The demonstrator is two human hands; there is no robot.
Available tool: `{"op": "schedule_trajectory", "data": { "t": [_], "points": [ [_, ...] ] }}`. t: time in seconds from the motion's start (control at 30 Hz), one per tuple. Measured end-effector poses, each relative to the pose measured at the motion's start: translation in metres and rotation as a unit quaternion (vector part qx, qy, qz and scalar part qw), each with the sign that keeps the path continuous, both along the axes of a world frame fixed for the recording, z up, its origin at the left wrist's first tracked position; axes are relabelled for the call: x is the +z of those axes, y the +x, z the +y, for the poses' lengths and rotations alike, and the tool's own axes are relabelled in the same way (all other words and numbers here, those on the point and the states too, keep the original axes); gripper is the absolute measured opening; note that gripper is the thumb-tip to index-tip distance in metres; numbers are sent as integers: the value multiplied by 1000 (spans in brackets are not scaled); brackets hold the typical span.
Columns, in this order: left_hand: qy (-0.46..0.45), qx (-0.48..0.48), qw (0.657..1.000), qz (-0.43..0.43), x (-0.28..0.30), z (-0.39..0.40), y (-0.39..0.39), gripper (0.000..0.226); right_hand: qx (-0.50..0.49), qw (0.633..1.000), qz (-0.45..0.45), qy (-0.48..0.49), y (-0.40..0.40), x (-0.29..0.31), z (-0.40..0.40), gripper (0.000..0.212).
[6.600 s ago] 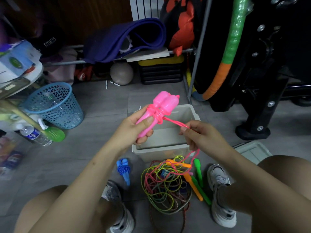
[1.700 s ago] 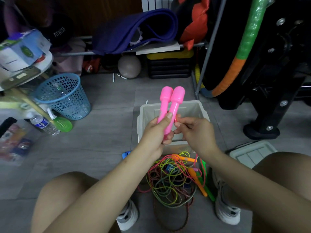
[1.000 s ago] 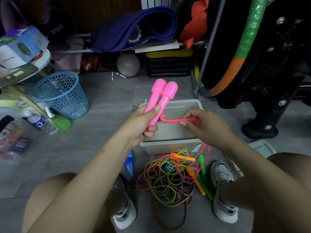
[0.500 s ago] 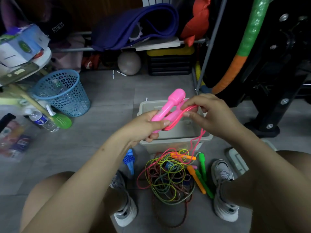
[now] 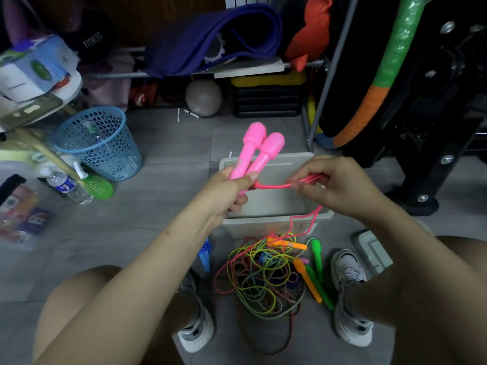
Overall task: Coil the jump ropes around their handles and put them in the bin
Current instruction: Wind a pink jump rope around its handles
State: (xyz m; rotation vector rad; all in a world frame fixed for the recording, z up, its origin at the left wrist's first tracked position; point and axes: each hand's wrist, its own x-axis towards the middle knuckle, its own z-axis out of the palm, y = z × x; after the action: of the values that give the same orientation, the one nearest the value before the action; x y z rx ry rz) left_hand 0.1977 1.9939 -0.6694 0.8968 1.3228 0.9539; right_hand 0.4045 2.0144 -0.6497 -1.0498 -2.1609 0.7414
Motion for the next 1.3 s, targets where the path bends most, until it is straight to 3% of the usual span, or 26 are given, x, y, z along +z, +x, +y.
{"op": "schedule_trajectory", "data": {
  "t": [0.13, 0.37, 0.47, 0.67, 0.73, 0.8, 0.87, 1.0, 1.13, 1.23, 1.3],
  "points": [
    [-15, 16, 992, -121, 4, 0, -2, 7, 34, 997, -24, -64, -6, -9, -10, 1],
    [-68, 0, 962, -264, 6, 2, -6, 28, 72, 991, -38, -107, -23, -20, -16, 9],
    [-71, -25, 954, -292, 8, 2, -8, 23, 71, 991, -34, -112, -25, -20, -17, 11],
    [15, 45, 986, -162, 8, 2, -10, 4, -4, 995, 21, -99, -21, -13, -16, 10],
    [48, 55, 996, -45, 7, 1, -10, 9, -27, 997, 25, -63, -17, -12, -14, 15],
    [101, 22, 986, 128, 4, -1, -10, 14, -39, 999, 4, -12, -12, -9, -11, 17],
    [133, -38, 969, 205, 3, -2, -10, 16, -45, 999, -10, 16, -7, -3, -9, 18],
    [112, -167, 958, 202, 5, -5, -10, 23, -6, 993, -25, 114, -9, 7, -8, 17],
    [78, -270, 942, 185, 4, -7, -5, 10, 13, 989, -40, 141, -11, 8, 1, 17],
    [105, -341, 898, 259, 5, -6, -4, 10, 43, 990, -59, 117, -16, 6, 0, 13],
    [95, -411, 865, 271, 7, -7, -6, 8, 70, 995, -60, 38, -15, 7, 2, 13]
  ]
}}
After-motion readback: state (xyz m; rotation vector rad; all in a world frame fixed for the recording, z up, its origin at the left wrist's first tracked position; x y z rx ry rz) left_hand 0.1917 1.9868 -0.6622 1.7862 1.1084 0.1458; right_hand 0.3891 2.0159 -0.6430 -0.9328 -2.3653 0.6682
